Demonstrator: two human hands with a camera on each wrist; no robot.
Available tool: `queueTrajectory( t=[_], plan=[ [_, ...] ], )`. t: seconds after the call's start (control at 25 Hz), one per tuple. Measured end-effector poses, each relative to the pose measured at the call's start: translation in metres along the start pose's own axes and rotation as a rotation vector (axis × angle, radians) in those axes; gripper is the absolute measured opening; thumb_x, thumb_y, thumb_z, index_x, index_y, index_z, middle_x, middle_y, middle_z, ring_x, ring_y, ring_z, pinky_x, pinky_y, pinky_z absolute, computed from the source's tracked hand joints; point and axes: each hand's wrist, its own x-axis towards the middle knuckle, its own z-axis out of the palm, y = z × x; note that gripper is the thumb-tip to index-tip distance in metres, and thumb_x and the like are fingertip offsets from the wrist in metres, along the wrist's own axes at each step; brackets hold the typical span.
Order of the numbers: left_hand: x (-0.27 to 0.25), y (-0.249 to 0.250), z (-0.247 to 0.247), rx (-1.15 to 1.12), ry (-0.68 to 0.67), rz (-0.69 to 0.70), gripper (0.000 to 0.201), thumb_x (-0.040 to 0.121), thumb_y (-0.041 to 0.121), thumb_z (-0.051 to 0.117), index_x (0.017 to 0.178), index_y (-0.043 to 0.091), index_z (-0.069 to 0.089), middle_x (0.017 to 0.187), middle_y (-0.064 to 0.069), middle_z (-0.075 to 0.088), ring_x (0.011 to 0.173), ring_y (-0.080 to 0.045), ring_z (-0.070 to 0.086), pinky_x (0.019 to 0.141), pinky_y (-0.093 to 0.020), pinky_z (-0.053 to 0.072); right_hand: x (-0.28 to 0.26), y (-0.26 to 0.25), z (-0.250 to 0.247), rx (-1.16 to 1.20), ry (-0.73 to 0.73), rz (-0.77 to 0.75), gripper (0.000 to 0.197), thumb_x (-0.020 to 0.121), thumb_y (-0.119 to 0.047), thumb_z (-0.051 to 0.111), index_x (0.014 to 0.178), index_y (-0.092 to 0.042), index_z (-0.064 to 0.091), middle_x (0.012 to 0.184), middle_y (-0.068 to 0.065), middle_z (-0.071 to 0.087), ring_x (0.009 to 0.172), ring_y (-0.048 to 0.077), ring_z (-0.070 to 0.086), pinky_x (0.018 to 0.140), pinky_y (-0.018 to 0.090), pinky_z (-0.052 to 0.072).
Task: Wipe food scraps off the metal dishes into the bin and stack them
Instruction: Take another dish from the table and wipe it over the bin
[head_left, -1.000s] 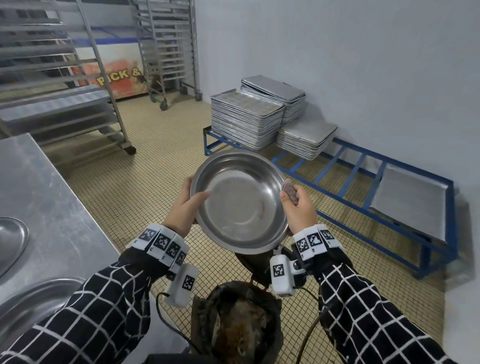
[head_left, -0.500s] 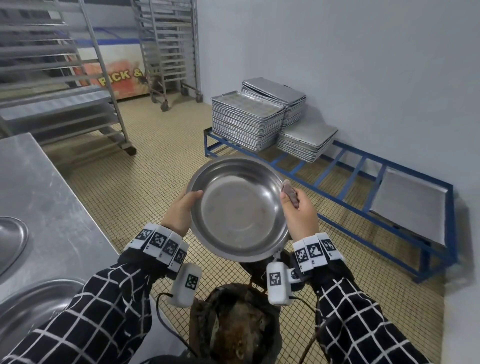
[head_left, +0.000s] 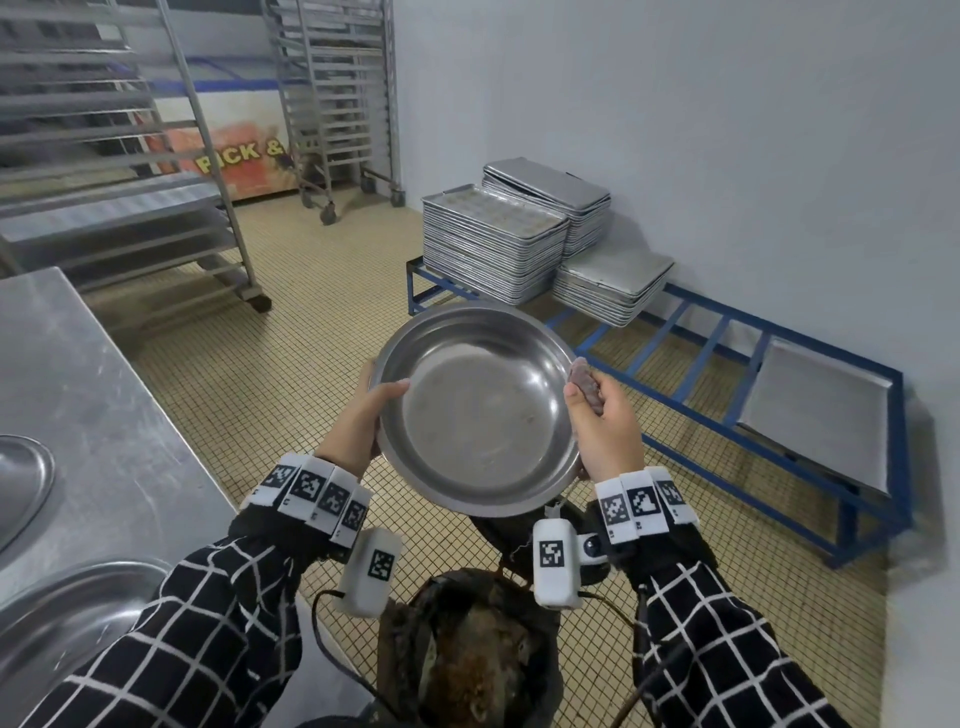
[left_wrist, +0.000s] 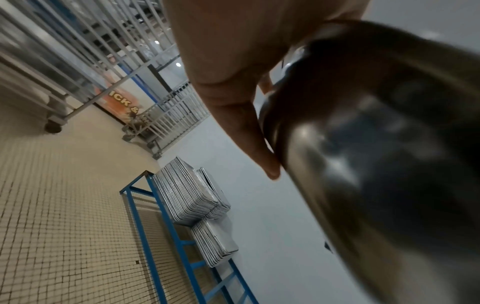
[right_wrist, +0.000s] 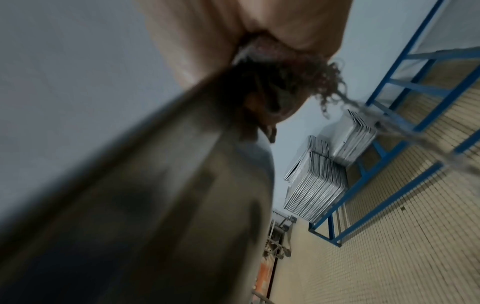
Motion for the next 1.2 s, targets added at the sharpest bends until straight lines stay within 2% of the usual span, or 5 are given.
queueTrajectory(
  t=[0.28,0.6,0.8,0.96,1.2],
  plan=[
    [-0.006,0.011,-0.006,0.047,0.086,-0.130,0.031,0.095,0.023,0.045,0.075,0.007,0.062,0.051,-0.002,0.062,0.047,-0.016,0.058,0.062,-0.031,0.045,-0.001,-0.004,-0.007,-0.058,-0.161,-0.005,0.022,0.094,-0.040,0.053,0.106,-0.024,0.060,0.095,-0.002,0.065,0.089,0.013,0.063,0.075,0.026,0.051],
    [-0.006,-0.006,0.013,0.169,0.197,-0.031,0.052,0.073,0.051,0.040,0.104,0.016,0.060,0.113,-0.010,0.060,0.112,-0.038,0.055,0.097,-0.054,0.045,-0.020,-0.004,0.015,0.116,0.034,0.046,0.021,0.097,-0.033,0.049,0.116,-0.024,0.050,0.099,-0.010,0.060,0.088,0.004,0.059,0.067,0.018,0.043],
    [-0.009,-0.010,0.033,0.000,0.132,-0.015,0.026,0.096,0.028,0.043,0.122,0.025,0.046,0.116,-0.012,0.059,0.098,-0.024,0.062,0.072,-0.033,0.055,-0.021,-0.005,0.018,0.153,0.127,0.075,0.019,0.098,-0.030,0.049,0.115,-0.022,0.048,0.094,-0.015,0.056,0.085,-0.001,0.056,0.065,0.015,0.041],
    [-0.004,-0.007,0.017,-0.192,0.044,0.049,0.048,0.086,0.018,0.054,0.131,0.022,0.037,0.115,-0.008,0.054,0.090,-0.023,0.063,0.067,-0.036,0.059,-0.011,-0.010,0.001,0.064,0.076,0.030,0.024,0.096,-0.032,0.052,0.117,-0.020,0.053,0.099,-0.009,0.060,0.091,0.007,0.059,0.071,0.022,0.047],
    [-0.012,-0.007,-0.002,-0.171,0.011,-0.037,0.029,0.091,0.027,0.046,0.102,0.009,0.066,0.080,-0.005,0.071,0.076,-0.023,0.066,0.070,-0.036,0.055,-0.010,-0.010,-0.011,-0.009,-0.145,0.011,0.022,0.095,-0.036,0.053,0.113,-0.025,0.056,0.097,-0.006,0.065,0.088,0.010,0.063,0.077,0.030,0.052]
  ],
)
